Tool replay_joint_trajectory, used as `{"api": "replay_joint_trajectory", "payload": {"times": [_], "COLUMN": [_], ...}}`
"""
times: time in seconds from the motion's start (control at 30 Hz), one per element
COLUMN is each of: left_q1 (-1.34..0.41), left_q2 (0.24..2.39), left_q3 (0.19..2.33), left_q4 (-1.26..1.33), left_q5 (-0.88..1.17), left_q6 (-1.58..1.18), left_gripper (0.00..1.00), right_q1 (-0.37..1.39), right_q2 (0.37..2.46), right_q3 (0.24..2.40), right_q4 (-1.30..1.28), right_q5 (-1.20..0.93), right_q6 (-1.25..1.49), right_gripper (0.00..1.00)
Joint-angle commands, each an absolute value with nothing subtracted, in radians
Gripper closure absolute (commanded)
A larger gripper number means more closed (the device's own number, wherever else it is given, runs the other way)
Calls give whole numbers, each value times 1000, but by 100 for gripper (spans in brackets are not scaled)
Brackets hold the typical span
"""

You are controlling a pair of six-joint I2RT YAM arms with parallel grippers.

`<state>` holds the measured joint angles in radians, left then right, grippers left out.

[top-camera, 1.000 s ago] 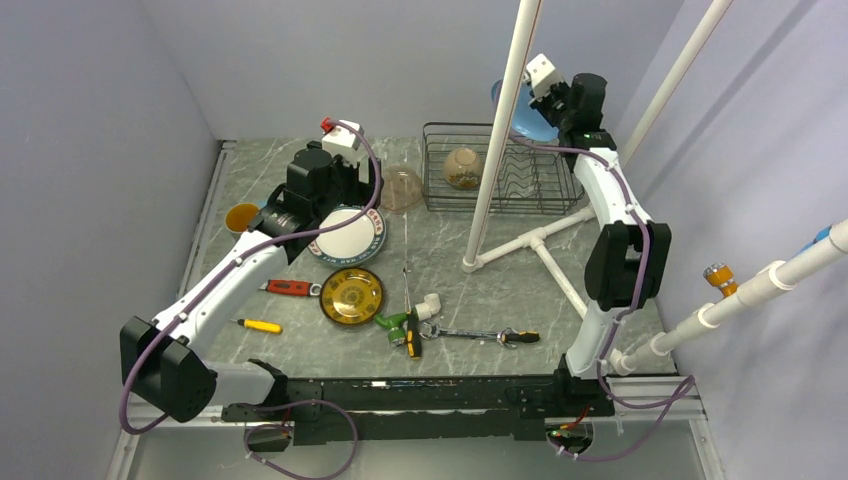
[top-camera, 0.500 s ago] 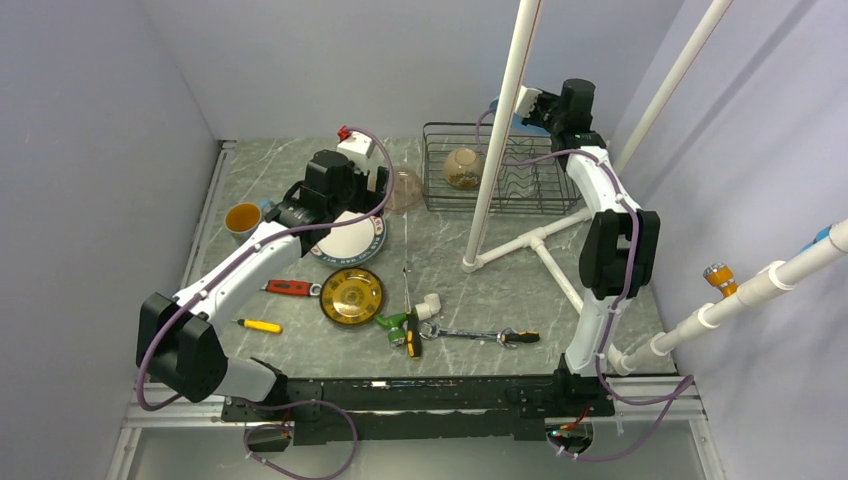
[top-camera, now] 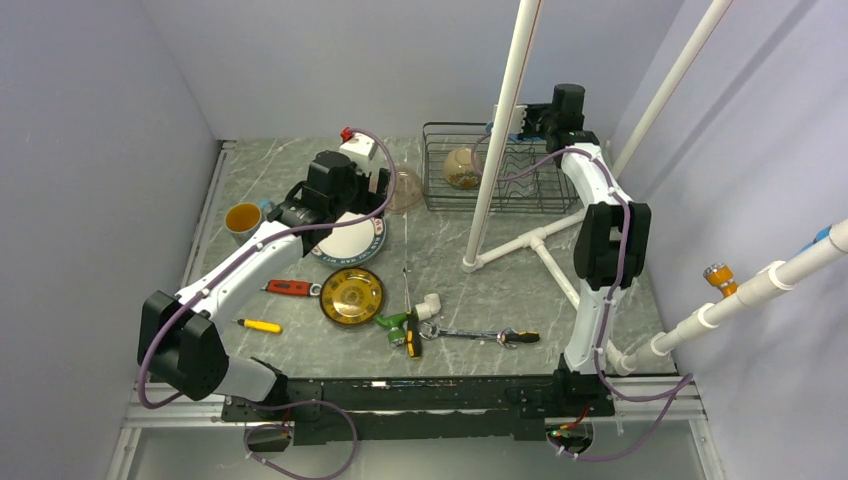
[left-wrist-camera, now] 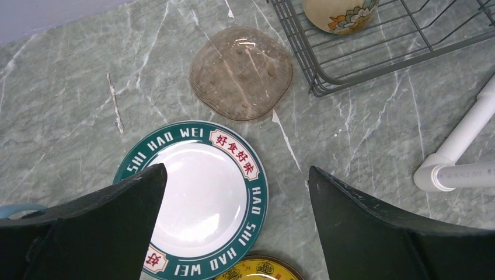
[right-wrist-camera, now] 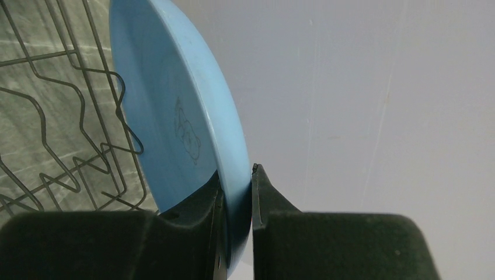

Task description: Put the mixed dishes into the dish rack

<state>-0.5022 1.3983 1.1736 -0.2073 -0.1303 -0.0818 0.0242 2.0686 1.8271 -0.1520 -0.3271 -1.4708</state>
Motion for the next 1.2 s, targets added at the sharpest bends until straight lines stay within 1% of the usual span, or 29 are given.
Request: {"api": "replay_joint_trajectory", "payload": {"times": [0.0,0.13,0.17,0.27,0.47,0.6,0.77,0.93,1.0,1.07,1.13,1.17], "left_q1": [-512,-514,-515,-515,-515,-516,-517,-517,-517,-517,-518,-518], "left_q2": [1396,1395,1395,1397,1396,1392,1384,1378,1378,1376,1376,1375], "left_q3": [1194,1189,1189,1190,1189,1184,1179,1177,1177,1178,1177,1174], "left_q4": [-184,-183,-182,-183,-181,-175,-172,-168,-170,-168,-167,-166], "left_q5": [-154,-163,-163,-163,-163,-160,-160,-157,-155,-153,-155,-157], "left_q6": [-56,-51,-51,-52,-49,-49,-49,-48,-49,-50,-48,-48], "left_gripper": [4,4,4,4,4,3,3,3,3,3,3,3], "right_q1": [24,25,25,25,31,31,30,30,34,39,54,59], "right_q2": [2108,2137,2137,2144,2149,2139,2126,2106,2088,2073,2064,2059], "right_q3": [1925,1964,1964,1965,1947,1931,1913,1900,1864,1822,1772,1742], "right_q4": [-206,-263,-264,-266,-224,-212,-185,-168,-119,-69,7,53], "right_q5": [-412,-416,-420,-425,-394,-389,-375,-357,-349,-349,-309,-289], "right_q6": [-1597,-1634,-1638,-1650,-1625,-1600,-1555,-1520,-1502,-1502,-1514,-1522], "right_gripper": [100,100,99,78,54,44,37,35,39,51,68,73]}}
